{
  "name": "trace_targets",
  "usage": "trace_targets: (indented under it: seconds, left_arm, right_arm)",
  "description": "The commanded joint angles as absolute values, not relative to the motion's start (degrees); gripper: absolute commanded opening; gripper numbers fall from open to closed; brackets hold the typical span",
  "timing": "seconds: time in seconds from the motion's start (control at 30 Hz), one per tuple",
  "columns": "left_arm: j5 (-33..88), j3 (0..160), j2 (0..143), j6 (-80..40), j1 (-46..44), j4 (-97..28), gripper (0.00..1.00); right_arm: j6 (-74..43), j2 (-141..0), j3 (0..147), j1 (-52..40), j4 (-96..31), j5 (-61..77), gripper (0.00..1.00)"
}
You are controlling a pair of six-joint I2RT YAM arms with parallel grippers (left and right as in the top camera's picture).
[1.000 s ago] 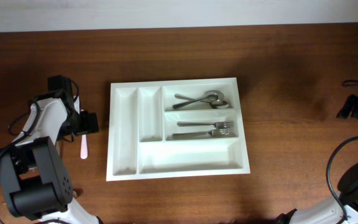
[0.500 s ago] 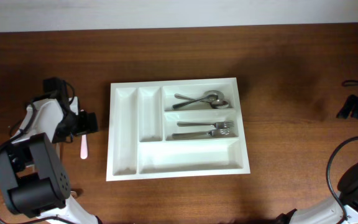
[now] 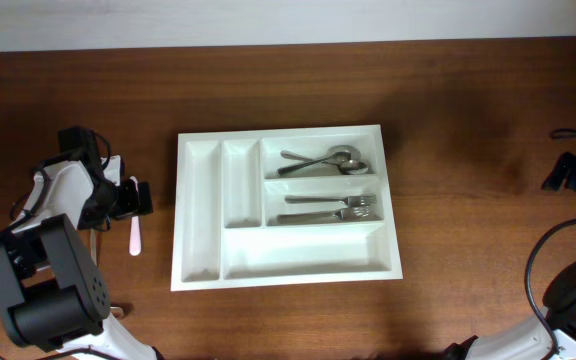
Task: Pack container
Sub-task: 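Lower the left gripper and close it on the white knife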
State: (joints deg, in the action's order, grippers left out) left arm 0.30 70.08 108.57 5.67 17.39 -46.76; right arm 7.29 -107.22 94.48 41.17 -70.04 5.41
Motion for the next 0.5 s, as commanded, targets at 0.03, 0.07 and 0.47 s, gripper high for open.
trace_targets:
  seconds: [0.03,0.07,0.47]
  left_arm:
    - [1.52,70.32,110.93,8.67,17.43,-46.48,0.99]
    - [1.52,70.32,111.72,8.73,17.41,-46.48,0.99]
    - [1.39,70.32,114.21,8.71,17.41,-46.63,0.99]
  right_arm:
    - [6.81,-107.42,94.39,41.32,-70.00,5.30,0.99]
    - [6.81,-107.42,94.39,41.32,-70.00,5.30,0.99]
    - [6.81,-107.42,94.39,41.32,-70.00,5.30,0.99]
